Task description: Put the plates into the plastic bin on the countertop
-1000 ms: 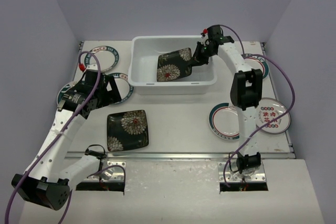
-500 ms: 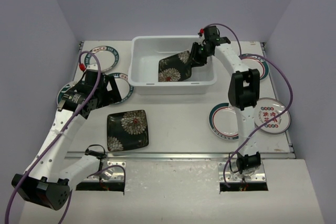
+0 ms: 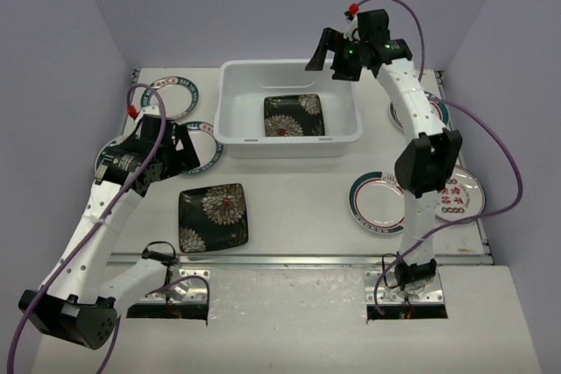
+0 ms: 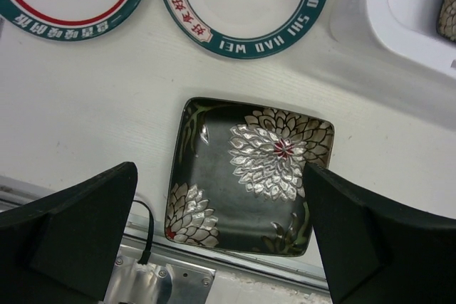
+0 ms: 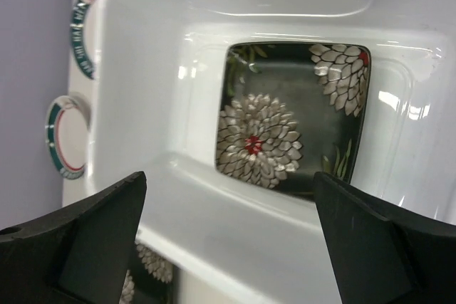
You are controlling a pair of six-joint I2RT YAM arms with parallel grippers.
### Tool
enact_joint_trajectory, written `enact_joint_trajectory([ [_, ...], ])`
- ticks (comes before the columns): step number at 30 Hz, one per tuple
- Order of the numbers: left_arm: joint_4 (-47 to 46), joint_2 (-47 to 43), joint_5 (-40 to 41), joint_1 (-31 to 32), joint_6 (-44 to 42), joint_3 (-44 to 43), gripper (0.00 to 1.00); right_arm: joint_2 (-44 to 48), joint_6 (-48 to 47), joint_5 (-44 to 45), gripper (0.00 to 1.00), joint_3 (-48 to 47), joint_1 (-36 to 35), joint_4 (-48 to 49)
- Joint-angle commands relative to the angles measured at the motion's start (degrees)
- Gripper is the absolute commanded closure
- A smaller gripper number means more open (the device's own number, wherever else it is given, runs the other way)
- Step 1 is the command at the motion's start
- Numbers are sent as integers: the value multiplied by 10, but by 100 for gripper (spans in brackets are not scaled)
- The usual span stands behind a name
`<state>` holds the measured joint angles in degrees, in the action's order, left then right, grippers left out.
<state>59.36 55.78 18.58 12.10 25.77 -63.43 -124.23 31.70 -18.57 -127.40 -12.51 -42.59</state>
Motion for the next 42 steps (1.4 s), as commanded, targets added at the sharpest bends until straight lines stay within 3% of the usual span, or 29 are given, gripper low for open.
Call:
enact_joint_trajectory([
  [1, 26, 4, 65, 6, 58, -89, 0, 138, 13, 5, 1, 52, -46, 9],
  [6, 60, 4, 101, 6, 108, -174, 0, 304, 68, 24, 1, 332, -168, 89],
  [10, 71, -3, 108, 6, 113, -211, 0, 422, 197, -36, 1, 595, -248, 332],
  [14, 81, -6, 92, 6, 111, -234, 0, 454, 204, 50, 1, 740, -372, 474],
  [18, 77, -6, 52, 6, 100, -239, 0, 401, 223, 102, 3, 773, -421, 513],
  [25, 81, -23, 13, 6, 82, -204, 0, 294, 247, 147, 7, 800, -430, 590],
  [30, 87, -32, -12, 6, 78, -160, 0, 196, 242, 122, 21, 772, -430, 621],
  [40, 71, -46, -63, 6, 62, -102, 0, 109, 294, 132, 62, 786, -431, 661],
  [42, 73, -45, -67, 6, 61, -98, 0, 99, 317, 140, 65, 798, -431, 658],
])
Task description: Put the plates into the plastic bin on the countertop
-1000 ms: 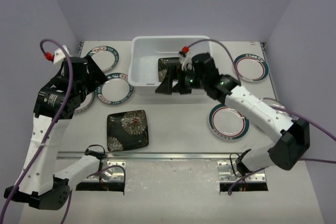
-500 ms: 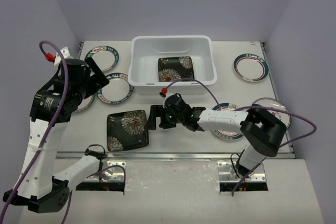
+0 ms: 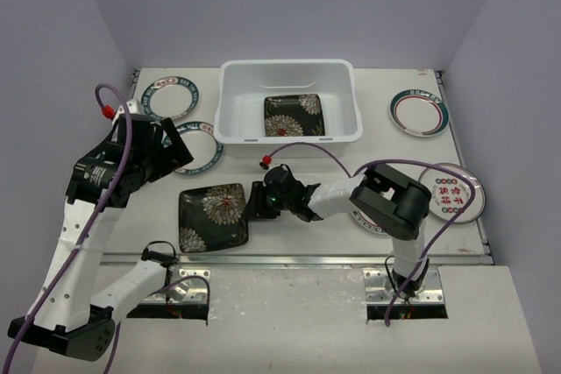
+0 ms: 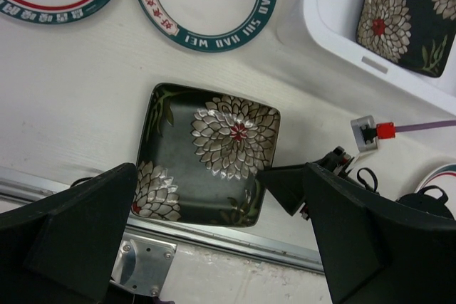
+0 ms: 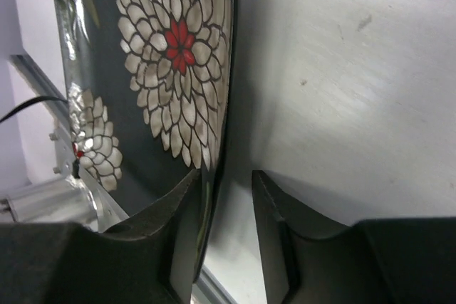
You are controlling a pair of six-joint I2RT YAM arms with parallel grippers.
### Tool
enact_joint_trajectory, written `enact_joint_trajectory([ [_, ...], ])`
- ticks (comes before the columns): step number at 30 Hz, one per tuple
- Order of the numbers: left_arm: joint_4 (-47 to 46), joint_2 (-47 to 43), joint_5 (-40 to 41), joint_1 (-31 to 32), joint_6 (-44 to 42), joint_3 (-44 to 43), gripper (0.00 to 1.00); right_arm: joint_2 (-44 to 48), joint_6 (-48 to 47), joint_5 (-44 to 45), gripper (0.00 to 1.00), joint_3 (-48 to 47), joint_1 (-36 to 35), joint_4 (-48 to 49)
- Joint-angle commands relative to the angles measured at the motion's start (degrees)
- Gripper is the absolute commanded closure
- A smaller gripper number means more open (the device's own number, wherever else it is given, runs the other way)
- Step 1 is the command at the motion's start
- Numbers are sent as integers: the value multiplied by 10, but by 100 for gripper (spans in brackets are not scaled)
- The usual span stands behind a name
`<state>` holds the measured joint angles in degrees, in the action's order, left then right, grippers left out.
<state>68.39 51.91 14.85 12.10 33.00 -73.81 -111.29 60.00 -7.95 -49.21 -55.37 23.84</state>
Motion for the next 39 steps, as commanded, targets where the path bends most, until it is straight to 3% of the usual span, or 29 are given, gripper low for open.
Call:
enact_joint_trajectory([
  [1, -17, -7, -29, 6, -12, 7, 0, -34, 41, 37, 65, 18, -2, -5],
  [5, -17, -11, -29, 6, -15, 10, 0, -62, 70, 25, 68, 29, -2, 19],
  [11, -18, -11, -36, 7, -16, 14, 0, -95, 98, 2, 85, 19, -1, 34],
  [12, -18, -11, -34, 7, -17, 15, 0, -91, 97, 2, 86, 20, -1, 34],
  [14, -16, -14, -30, 9, -17, 16, 0, -65, 105, 2, 99, 45, 2, 31],
  [17, -12, -19, -19, 10, -17, 19, 0, 1, 103, -10, 100, 77, 7, 27],
  [20, -11, -24, -10, 10, -17, 26, 0, 75, 66, -51, 100, 68, 13, -43],
  [25, -16, -19, -3, 10, -15, 27, 0, 202, -13, -85, 100, -2, 29, -239],
  [31, -10, 22, -6, 9, -15, -55, 0, 339, -39, -173, 100, -38, 103, -367],
  [35, -12, 49, -13, 10, -13, -98, 0, 383, -20, -220, 100, -81, 159, -404],
  [39, -23, 68, -17, 10, -13, -110, 0, 364, -26, -290, 100, -199, 255, -462],
])
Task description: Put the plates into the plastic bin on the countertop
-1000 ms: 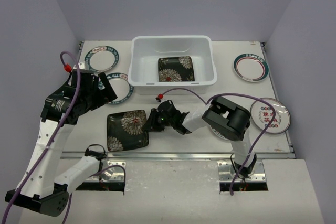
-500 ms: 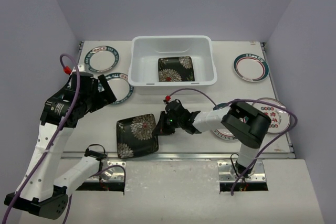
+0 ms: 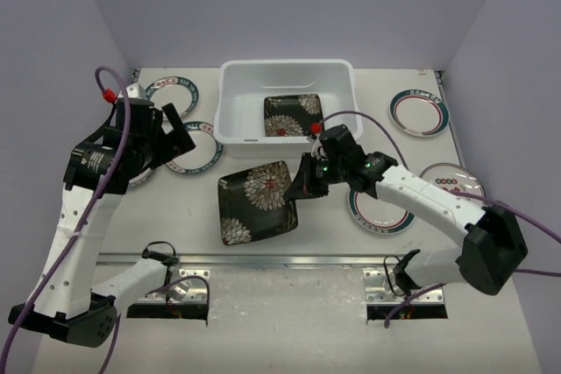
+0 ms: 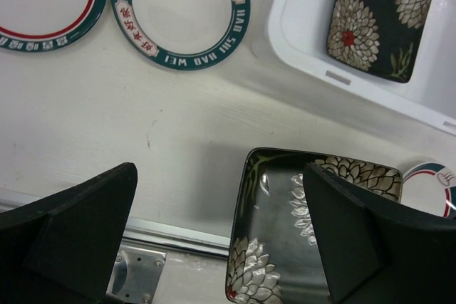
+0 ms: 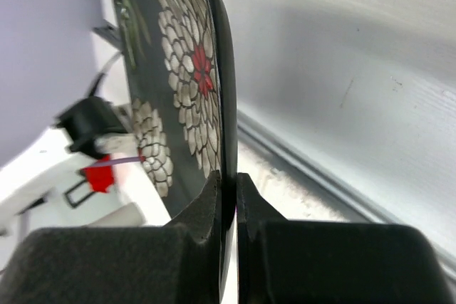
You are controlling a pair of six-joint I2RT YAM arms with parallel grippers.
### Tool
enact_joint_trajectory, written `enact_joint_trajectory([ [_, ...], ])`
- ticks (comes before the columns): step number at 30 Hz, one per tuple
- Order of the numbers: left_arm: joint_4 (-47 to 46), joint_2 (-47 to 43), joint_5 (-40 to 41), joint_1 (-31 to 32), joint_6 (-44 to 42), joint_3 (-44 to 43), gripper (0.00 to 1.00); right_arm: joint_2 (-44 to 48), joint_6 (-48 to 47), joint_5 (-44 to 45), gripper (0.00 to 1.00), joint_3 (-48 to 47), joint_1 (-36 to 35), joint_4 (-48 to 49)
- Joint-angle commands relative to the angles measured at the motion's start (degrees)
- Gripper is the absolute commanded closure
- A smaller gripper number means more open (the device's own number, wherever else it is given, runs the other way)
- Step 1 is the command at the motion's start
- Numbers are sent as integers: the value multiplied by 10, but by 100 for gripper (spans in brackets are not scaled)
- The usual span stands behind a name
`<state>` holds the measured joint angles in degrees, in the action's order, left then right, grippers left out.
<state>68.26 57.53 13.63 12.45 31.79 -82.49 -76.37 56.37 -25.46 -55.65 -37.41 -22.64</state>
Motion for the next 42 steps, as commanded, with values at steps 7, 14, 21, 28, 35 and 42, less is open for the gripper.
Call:
enact_joint_trajectory([
  [7, -76, 25, -24, 6, 3, 35, 0, -136, -70, -137, 100, -359, 224, -71],
  [14, -116, 52, -38, 6, -7, 79, 0, -431, -199, -71, 100, -726, 283, -237],
  [21, -160, 87, -12, 6, -49, 145, 0, -544, -236, -80, 100, -765, 311, -189],
  [28, -188, 103, -25, 6, -52, 176, 0, -574, -269, -79, 100, -766, 304, -176],
  [35, -198, 121, -30, 6, -55, 199, 0, -612, -299, -25, 100, -766, 287, -179],
  [42, -189, 126, -24, 6, -61, 211, 0, -626, -302, -19, 100, -768, 268, -166],
])
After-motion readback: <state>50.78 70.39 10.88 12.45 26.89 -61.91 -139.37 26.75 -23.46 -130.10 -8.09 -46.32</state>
